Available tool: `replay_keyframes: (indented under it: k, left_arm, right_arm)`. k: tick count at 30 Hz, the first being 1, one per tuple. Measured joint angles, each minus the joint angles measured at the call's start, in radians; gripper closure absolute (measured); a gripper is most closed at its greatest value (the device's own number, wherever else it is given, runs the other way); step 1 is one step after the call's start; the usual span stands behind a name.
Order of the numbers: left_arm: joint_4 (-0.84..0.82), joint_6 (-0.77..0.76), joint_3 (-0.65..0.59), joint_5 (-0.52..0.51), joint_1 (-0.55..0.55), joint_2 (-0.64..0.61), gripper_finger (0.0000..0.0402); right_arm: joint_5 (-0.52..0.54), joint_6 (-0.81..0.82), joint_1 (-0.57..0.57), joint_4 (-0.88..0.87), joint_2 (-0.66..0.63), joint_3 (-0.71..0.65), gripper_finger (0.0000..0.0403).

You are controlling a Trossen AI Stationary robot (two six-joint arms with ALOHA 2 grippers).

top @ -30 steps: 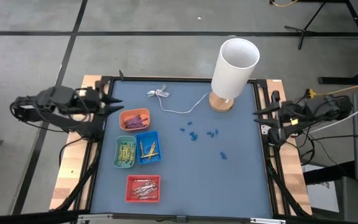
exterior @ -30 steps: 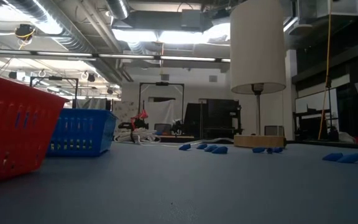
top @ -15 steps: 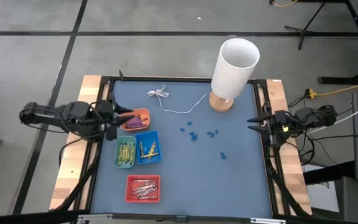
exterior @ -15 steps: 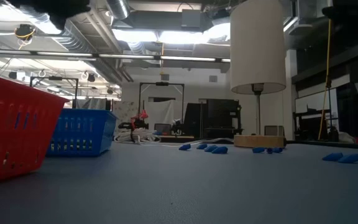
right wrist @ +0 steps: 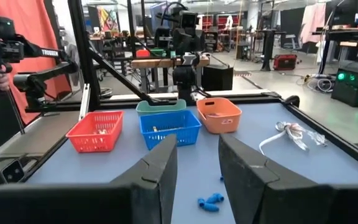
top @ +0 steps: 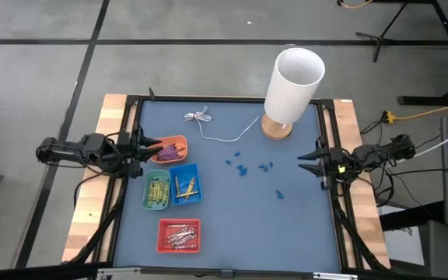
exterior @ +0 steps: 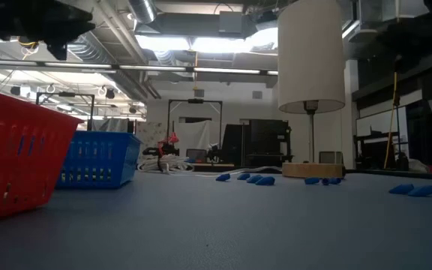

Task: Sort crayons
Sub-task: Return to Home Position

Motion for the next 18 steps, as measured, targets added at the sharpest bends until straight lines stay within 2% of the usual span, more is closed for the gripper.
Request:
replay_keyframes:
  k: [4, 10, 15, 18]
  left_arm:
    - [0.004, -0.009, -0.042, -0.001, 0.000, -0.053, 0.0302]
    - [0.048, -0.012, -0.095, -0.005, 0.005, -0.057, 0.0302]
    - [0.095, -0.011, -0.131, -0.006, 0.032, -0.057, 0.0302]
    - [0.094, -0.016, -0.153, -0.005, 0.056, -0.057, 0.0302]
  right_arm:
    - [0.016, -0.007, 0.000, 0.066, 0.000, -0.051, 0.0286]
    - [0.033, -0.091, -0.008, 0.187, 0.000, -0.102, 0.0286]
    - [0.024, -0.106, -0.080, 0.243, 0.000, -0.141, 0.0286]
    - [-0.045, -0.104, -0.150, 0.275, 0.000, -0.177, 0.0286]
